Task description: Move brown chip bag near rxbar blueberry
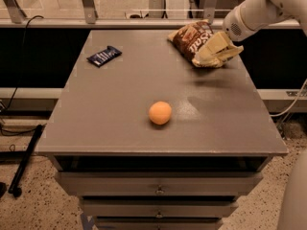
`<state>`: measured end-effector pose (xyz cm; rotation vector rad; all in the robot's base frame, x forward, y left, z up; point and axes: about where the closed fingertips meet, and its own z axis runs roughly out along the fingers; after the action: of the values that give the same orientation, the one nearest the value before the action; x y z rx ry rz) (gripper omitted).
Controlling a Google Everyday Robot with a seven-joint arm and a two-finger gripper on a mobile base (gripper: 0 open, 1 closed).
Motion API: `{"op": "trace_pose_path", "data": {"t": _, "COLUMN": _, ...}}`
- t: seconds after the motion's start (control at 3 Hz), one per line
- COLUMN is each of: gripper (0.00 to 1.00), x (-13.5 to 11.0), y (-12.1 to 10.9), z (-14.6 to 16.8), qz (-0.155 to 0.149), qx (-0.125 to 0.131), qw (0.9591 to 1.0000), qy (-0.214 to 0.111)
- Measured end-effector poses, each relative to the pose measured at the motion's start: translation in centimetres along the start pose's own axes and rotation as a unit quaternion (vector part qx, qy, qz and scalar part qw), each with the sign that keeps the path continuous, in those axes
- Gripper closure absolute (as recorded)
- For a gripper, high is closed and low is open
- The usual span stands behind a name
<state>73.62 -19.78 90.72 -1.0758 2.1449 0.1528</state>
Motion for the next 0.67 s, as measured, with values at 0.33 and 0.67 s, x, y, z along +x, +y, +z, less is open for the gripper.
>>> {"op": "trace_pose_path", "data": {"t": 0.33, "gripper": 0.00, "x": -0.7, "y": -1.0, "z": 2.6, "qz": 0.024, "qx": 0.007, "qw": 0.9996, "qy": -0.012}}
{"op": "trace_pose_path", "data": {"t": 0.67, "gripper": 0.19, "x": -0.7, "y": -1.7, "z": 4.6, "qz": 0.034, "qx": 0.029, "qw": 0.9989, "qy": -0.014}}
